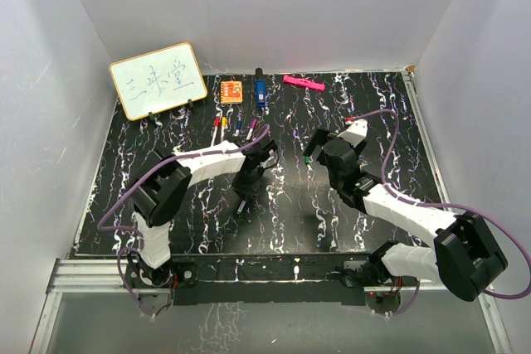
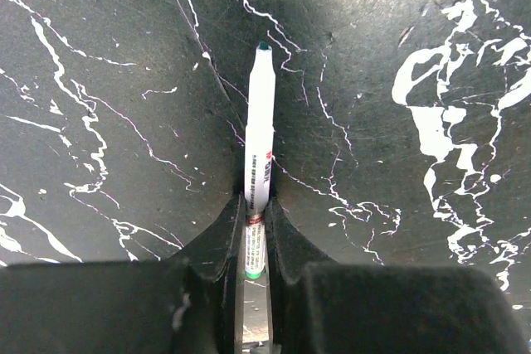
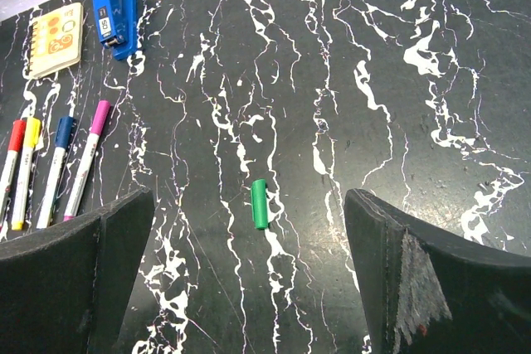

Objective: Insert the pens into the pen caps

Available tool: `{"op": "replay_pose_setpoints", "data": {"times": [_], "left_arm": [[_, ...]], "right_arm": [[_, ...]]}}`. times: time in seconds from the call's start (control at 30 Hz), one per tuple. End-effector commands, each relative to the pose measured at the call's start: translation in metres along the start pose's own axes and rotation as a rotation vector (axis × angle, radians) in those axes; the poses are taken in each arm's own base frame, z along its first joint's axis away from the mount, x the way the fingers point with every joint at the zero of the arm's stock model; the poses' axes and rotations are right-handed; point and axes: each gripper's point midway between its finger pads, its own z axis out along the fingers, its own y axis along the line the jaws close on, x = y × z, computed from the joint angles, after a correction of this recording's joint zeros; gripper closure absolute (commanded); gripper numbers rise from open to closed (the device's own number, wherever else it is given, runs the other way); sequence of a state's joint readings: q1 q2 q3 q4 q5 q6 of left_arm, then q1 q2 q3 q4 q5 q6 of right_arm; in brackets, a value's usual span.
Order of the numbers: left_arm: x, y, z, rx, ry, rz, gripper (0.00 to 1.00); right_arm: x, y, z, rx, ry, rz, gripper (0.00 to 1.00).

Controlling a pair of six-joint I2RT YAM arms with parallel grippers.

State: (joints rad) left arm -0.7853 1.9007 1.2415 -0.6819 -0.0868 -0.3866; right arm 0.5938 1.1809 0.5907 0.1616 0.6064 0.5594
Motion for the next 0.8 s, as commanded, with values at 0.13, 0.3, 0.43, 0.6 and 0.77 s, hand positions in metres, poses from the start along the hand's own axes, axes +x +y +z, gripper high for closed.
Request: {"op": "replay_pose_setpoints", "data": {"times": [0.13,0.3,0.43,0.6,0.77], "left_arm": [[0.020,0.039,0.045,-0.198,0.083,0.049,1.00],[0.017,0.041,0.035,-0.198,0.046,0.056,1.00],[0.008,0.038,0.012,-0.157,-0.019,0.050,1.00],[-0.003,0.033,-0.027,-0.098,-0.107,0.046,1.00],[-0.010,0.027,-0.062,-0.029,-0.182,0.049,1.00]], "right_arm": [[-0.002,-0.005,0.007,0.053,-0.001,-0.039,0.11],[0.026,-0.015,0.019,0.133,0.109,-0.117,0.15],[0.037,-0.014,0.026,0.152,0.143,-0.134,0.17],[0.044,-0.003,0.039,0.151,0.183,-0.157,0.20],[0.052,0.009,0.052,0.134,0.226,-0.174,0.28]]}}
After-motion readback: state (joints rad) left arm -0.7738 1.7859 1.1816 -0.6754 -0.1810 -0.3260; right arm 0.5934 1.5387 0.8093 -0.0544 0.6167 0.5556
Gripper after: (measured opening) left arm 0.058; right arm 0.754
